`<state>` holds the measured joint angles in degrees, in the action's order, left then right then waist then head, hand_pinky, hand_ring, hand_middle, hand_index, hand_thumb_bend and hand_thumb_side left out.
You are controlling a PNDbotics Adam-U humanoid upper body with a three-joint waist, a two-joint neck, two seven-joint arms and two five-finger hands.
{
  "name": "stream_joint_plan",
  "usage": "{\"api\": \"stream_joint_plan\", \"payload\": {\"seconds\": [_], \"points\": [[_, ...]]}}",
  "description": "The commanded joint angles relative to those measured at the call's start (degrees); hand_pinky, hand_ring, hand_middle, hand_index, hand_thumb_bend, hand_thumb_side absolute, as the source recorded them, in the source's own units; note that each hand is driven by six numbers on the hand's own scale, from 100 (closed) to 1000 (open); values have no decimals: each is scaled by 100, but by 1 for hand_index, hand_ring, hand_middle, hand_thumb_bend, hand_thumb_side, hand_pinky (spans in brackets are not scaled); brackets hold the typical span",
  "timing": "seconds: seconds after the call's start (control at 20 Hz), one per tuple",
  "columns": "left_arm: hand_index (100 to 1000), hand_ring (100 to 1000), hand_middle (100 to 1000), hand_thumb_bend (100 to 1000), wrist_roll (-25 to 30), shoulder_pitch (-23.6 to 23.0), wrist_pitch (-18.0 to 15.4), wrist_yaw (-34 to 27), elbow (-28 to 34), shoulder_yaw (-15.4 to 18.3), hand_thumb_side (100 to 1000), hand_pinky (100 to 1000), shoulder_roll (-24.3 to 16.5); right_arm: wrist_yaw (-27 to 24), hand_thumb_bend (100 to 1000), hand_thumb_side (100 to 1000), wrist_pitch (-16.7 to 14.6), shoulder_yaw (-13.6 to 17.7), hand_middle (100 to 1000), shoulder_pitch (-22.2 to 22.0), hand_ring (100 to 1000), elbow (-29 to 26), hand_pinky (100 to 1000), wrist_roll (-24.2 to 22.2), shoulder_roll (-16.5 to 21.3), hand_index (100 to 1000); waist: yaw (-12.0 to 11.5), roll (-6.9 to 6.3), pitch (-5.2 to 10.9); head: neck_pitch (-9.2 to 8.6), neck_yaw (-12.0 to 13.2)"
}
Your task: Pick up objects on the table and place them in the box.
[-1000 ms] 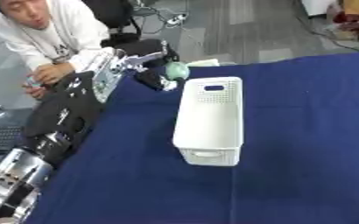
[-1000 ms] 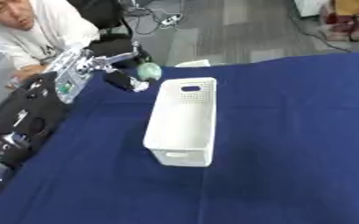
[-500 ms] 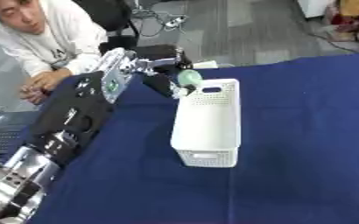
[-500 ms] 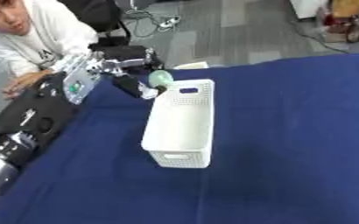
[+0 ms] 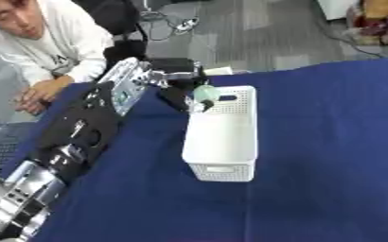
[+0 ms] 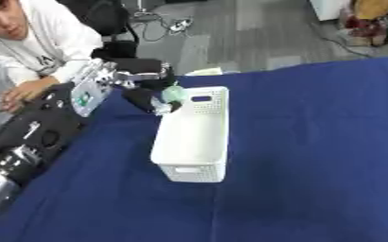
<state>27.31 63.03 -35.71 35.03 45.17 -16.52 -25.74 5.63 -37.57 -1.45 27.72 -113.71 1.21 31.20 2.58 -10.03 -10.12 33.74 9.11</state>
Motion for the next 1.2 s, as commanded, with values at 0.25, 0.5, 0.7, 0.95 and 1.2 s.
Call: {"api": "stream_joint_plan", "payload": {"seconds": [0.25,0.5,0.7,0.95,1.2], "points": [[525,113,333,100,1698,139,-674,-636,-69,-203,732,100,-57,-21,100,967,-2,20,285,124,180,-88,100,-11,111,488,-14,36,129,-15,-15],[1000,928,993,846,2416,111,-585,-604,146,-363,782,943,-99,-15,100,967,0,17,285,124,180,-88,100,-12,116,488,-15,33,129,-5,-13],[1000,993,1000,992,2463,84,-644,-493,237,-356,834,1000,-121,-14,100,967,-1,17,285,126,180,-88,100,-10,118,488,-16,31,131,1,-16],[1000,996,1000,966,2359,-39,-551,-427,429,-161,824,1000,-239,-10,100,967,1,26,285,118,180,-88,100,4,122,487,-31,29,133,14,-26],[1000,928,1000,800,1792,-666,-72,-467,1080,225,789,965,-504,11,100,966,-3,53,285,111,180,-88,100,34,129,487,-72,36,114,-4,-80]]}}
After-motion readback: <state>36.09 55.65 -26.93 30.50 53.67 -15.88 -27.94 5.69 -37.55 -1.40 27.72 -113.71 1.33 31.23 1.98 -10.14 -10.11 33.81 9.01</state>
